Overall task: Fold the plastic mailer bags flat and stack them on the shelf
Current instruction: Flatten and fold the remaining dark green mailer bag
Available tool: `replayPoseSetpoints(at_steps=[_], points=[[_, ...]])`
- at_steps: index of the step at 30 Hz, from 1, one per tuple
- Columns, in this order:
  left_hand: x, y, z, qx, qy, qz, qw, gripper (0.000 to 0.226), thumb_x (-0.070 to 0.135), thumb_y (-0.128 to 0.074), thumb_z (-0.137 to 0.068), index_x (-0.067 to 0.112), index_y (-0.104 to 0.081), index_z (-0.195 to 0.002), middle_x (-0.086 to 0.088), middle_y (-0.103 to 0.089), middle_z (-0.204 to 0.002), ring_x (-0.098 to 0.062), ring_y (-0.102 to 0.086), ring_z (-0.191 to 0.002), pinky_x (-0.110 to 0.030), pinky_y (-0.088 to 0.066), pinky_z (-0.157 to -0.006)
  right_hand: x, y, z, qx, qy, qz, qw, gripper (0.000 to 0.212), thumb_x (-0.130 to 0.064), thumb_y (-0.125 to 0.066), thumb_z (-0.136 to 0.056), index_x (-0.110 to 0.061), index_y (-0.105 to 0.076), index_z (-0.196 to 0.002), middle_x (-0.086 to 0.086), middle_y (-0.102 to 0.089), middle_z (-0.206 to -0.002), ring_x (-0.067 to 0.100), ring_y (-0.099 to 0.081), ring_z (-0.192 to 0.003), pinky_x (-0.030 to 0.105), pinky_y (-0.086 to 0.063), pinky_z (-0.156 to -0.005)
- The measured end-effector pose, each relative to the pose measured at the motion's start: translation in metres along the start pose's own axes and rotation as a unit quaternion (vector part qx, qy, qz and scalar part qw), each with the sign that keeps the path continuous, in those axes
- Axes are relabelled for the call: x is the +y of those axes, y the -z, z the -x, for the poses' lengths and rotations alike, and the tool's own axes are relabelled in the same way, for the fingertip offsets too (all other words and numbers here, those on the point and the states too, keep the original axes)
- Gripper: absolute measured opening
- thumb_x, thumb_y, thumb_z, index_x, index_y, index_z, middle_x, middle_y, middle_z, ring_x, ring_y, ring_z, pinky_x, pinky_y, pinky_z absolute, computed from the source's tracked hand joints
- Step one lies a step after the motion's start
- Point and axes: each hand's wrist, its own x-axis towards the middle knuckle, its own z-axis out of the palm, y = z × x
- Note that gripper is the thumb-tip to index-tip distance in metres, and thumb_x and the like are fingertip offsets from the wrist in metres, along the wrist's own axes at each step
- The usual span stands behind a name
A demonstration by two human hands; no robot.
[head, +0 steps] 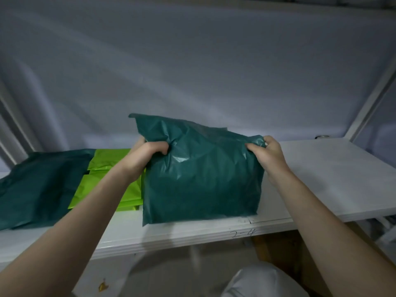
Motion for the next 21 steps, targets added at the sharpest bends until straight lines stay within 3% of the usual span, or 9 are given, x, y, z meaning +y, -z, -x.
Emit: replayPoseSetpoints(at_steps=[2,6,10,13,16,18,21], points=[[-0.001,0.002,-0.003,0.013,-0.040,0.017,0.999,0.037,0.014,-0.063,-0.052,0.017,-0.064,-0.089,0.008,-0.071,-0.077,-0.009,-0.066,-0.072,-0.022,-0.052,-0.062,-0.001,0.003,0.001,0.011,0.009,-0.026,1.000,0.020,-0.010,-0.068,-0.079,-0.014,-0.051,-0.088,0.004,-0.062,-0.085,0.024,-0.062,-0.081,0.036,-0.052,-0.075],[0.003,0.003,-0.004,0.058,-0.085,0.070,0.992,0.019,0.021,-0.068,-0.080,0.021,-0.065,-0.100,0.004,-0.072,-0.097,-0.012,-0.068,-0.088,-0.024,-0.052,-0.076,-0.005,0.008,0.006,0.017,0.030,-0.069,0.997,0.037,-0.002,-0.066,-0.081,-0.015,-0.041,-0.106,0.000,-0.056,-0.090,0.012,-0.058,-0.076,0.023,-0.046,-0.060],[0.006,-0.001,-0.005,0.122,-0.114,0.024,0.986,0.010,0.020,-0.059,-0.090,0.029,-0.062,-0.093,0.009,-0.069,-0.095,-0.005,-0.066,-0.083,-0.022,-0.051,-0.075,-0.012,0.013,0.009,0.022,0.030,-0.130,0.991,0.036,-0.012,-0.066,-0.085,-0.015,-0.043,-0.112,-0.003,-0.059,-0.088,0.008,-0.061,-0.072,0.018,-0.049,-0.056],[0.009,-0.002,-0.005,0.138,-0.148,-0.001,0.979,0.014,0.016,-0.056,-0.092,0.026,-0.059,-0.099,0.013,-0.066,-0.093,0.007,-0.065,-0.074,-0.011,-0.051,-0.065,-0.013,0.016,0.009,0.049,0.062,-0.109,0.991,0.037,-0.007,-0.063,-0.085,-0.016,-0.044,-0.116,0.000,-0.062,-0.090,0.012,-0.062,-0.071,0.028,-0.053,-0.066],[0.010,-0.003,-0.001,0.147,-0.170,-0.012,0.974,0.020,0.013,-0.053,-0.093,0.026,-0.056,-0.108,0.015,-0.065,-0.098,0.005,-0.064,-0.082,-0.012,-0.052,-0.071,-0.013,0.020,0.013,0.066,0.138,-0.056,0.987,0.040,0.000,-0.058,-0.086,-0.023,-0.042,-0.114,0.001,-0.061,-0.085,0.020,-0.060,-0.069,0.037,-0.053,-0.070],[0.012,-0.003,0.000,0.149,-0.178,-0.006,0.973,0.025,0.010,-0.052,-0.094,0.026,-0.054,-0.113,0.015,-0.064,-0.103,0.000,-0.062,-0.091,-0.017,-0.052,-0.079,-0.017,0.020,0.016,0.076,0.208,-0.019,0.975,0.039,0.003,-0.054,-0.087,-0.020,-0.045,-0.118,0.000,-0.062,-0.096,0.021,-0.058,-0.069,0.032,-0.052,-0.070],[0.015,-0.002,0.000,0.149,-0.169,0.030,0.974,0.030,0.006,-0.051,-0.094,0.026,-0.052,-0.116,0.013,-0.063,-0.106,-0.005,-0.062,-0.097,-0.023,-0.052,-0.083,-0.022,0.018,0.020,0.086,0.281,0.024,0.956,0.036,0.009,-0.047,-0.086,-0.011,-0.056,-0.114,-0.002,-0.059,-0.114,0.018,-0.055,-0.085,0.019,-0.045,-0.079]])
